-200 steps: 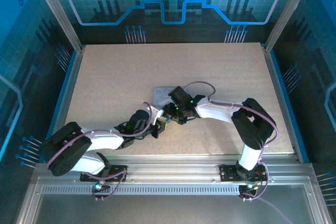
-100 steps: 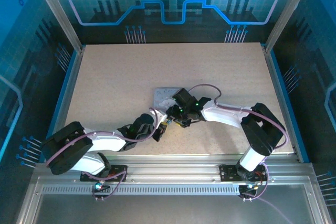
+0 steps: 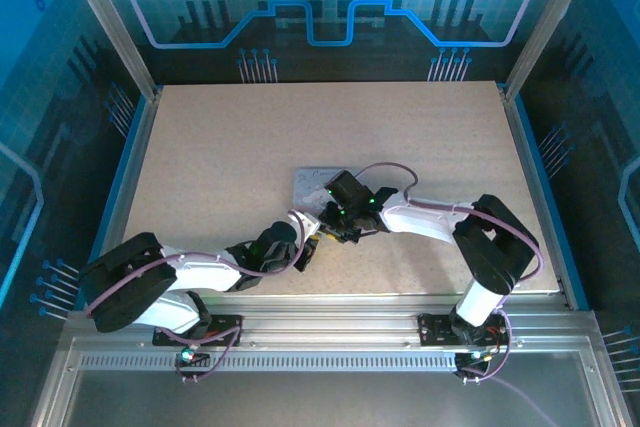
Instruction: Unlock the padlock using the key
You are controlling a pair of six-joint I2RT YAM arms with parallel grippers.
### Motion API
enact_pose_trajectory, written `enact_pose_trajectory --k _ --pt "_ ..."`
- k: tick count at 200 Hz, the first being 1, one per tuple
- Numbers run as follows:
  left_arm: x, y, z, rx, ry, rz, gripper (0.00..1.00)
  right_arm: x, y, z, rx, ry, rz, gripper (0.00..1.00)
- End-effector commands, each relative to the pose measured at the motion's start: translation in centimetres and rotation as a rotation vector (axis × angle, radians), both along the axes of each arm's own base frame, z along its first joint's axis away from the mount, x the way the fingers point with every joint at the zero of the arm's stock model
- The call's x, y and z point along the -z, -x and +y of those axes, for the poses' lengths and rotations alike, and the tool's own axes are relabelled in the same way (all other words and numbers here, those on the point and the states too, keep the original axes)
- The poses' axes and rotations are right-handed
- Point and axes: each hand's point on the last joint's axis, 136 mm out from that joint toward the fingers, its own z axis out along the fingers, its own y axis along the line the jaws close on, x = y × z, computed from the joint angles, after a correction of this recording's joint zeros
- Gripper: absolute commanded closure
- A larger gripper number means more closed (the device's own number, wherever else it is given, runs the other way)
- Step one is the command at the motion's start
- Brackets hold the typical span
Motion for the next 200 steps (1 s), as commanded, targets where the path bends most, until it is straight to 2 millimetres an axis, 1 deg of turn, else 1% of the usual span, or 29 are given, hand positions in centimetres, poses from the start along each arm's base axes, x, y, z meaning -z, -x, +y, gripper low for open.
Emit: enact_pose_trajectory --k 1,35,44,57,65,73,79,87,92,113,127,142,157,168,179,187,200 --pt "-1.7 -0.2 -1.2 0.038 0.009 -0.072 1.00 1.6 1.1 0.1 -0.002 0.029 0.068 0.82" --pt "-2.0 0.1 -1.2 0.040 0.017 -0.082 1.00 1.9 1.1 -0.3 0.005 0.037 0.067 0.98" --pt "-2.0 0.1 -1.2 0.039 0.023 -0.084 1.00 2.0 1.2 -0.4 0.008 0.034 0.069 1.00" --pt "-2.1 0.2 -1.1 0.038 0.031 -0.086 1.00 2.1 1.3 -0.5 0.015 0.027 0.075 1.00" --pt "-2.1 0.3 -1.2 0.040 0.033 -0.086 1.00 2.2 1.3 -0.6 0.021 0.026 0.076 0.95" --pt "-2.1 0.4 -1.2 0.039 0.031 -0.087 1.00 2.2 1.3 -0.7 0.024 0.029 0.077 0.81" --pt "-2.0 0.3 -1.1 0.037 0.030 -0.088 1.00 2.2 1.3 -0.8 0.025 0.031 0.077 0.68" --pt "-2.0 0.4 -1.2 0.039 0.031 -0.088 1.00 2.1 1.3 -0.8 0.025 0.035 0.077 0.58" --pt "-2.0 0.4 -1.2 0.039 0.032 -0.089 1.00 2.0 1.3 -0.8 0.021 0.037 0.078 0.55" --pt "-1.9 0.5 -1.4 0.047 0.036 -0.089 1.00 2.0 1.2 -0.6 0.017 0.037 0.075 0.55" --pt "-2.0 0.5 -1.6 0.050 0.038 -0.092 1.00 2.1 1.2 -0.5 0.016 0.036 0.077 0.59" --pt "-2.0 0.5 -1.6 0.050 0.038 -0.090 1.00 2.1 1.3 -0.3 0.013 0.031 0.079 0.70" --pt "-2.0 0.6 -1.6 0.049 0.041 -0.090 1.00 2.2 1.3 -0.2 0.012 0.028 0.080 0.86" --pt "-2.0 0.6 -1.6 0.048 0.043 -0.089 1.00 2.1 1.3 -0.3 0.015 0.027 0.079 0.94" --pt "-1.9 0.6 -1.5 0.046 0.045 -0.086 1.00 2.1 1.3 -0.5 0.018 0.029 0.073 0.99" --pt "-1.9 0.7 -1.4 0.043 0.047 -0.081 0.95 2.2 1.4 -0.7 0.022 0.032 0.070 1.00" --pt "-1.9 0.8 -1.2 0.033 0.057 -0.075 0.84 2.3 1.5 -1.1 0.027 0.037 0.062 1.00"
